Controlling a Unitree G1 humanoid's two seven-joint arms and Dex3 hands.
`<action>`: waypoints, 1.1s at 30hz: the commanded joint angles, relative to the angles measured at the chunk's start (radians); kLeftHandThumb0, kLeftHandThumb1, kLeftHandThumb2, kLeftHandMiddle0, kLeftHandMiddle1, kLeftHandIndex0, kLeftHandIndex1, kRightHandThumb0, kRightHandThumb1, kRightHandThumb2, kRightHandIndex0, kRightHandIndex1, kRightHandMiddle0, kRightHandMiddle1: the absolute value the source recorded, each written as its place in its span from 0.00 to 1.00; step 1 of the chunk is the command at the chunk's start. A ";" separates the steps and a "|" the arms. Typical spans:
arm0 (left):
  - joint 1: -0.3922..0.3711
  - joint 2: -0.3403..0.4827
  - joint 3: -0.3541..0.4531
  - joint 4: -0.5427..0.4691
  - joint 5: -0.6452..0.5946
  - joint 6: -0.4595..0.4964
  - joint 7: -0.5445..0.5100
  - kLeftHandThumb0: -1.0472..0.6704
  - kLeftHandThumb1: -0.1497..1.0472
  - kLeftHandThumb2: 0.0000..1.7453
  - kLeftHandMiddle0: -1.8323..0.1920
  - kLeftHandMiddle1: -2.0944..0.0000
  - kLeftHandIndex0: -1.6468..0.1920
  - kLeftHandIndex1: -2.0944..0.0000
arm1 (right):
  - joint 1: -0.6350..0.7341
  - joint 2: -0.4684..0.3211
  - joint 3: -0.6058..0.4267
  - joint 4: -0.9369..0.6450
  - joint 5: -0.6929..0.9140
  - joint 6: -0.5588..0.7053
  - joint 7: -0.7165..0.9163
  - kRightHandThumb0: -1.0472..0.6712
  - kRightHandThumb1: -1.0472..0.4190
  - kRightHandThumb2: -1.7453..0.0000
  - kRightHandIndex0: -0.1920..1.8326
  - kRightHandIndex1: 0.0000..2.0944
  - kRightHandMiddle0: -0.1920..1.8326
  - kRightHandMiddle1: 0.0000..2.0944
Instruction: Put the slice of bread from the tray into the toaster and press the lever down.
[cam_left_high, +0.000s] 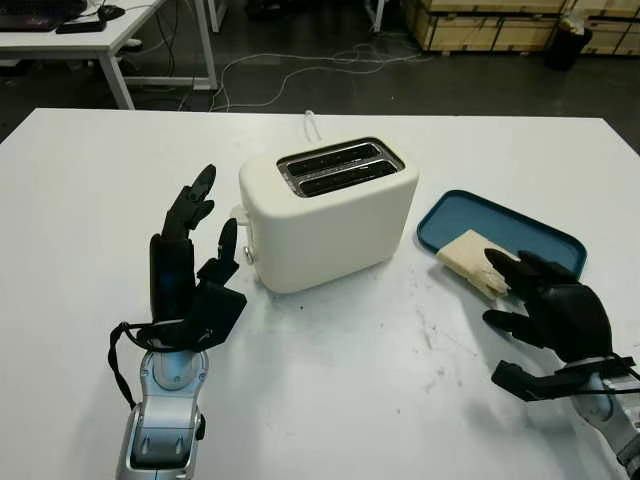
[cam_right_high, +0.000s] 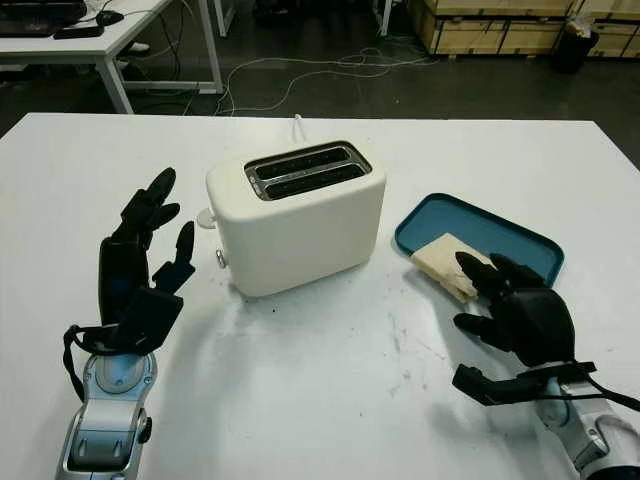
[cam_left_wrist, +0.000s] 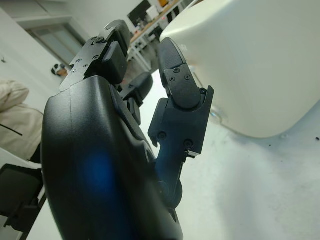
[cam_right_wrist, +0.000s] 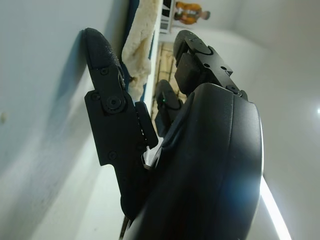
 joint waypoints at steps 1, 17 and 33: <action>-0.010 0.003 0.001 -0.007 0.006 0.003 0.002 0.41 0.89 0.33 0.87 0.56 0.69 0.98 | -0.022 -0.019 0.018 0.009 -0.019 0.015 -0.025 0.33 0.14 1.00 0.27 0.00 0.27 0.00; -0.013 0.013 0.013 -0.004 -0.002 -0.018 -0.003 0.42 0.89 0.32 0.86 0.56 0.68 0.97 | -0.079 -0.079 0.129 0.069 -0.106 0.075 -0.137 0.34 0.14 1.00 0.28 0.00 0.27 0.00; -0.012 0.010 0.013 -0.020 0.002 -0.002 -0.003 0.41 0.89 0.32 0.86 0.56 0.68 0.98 | -0.126 -0.059 0.178 0.139 -0.094 0.084 -0.110 0.34 0.14 1.00 0.28 0.00 0.26 0.00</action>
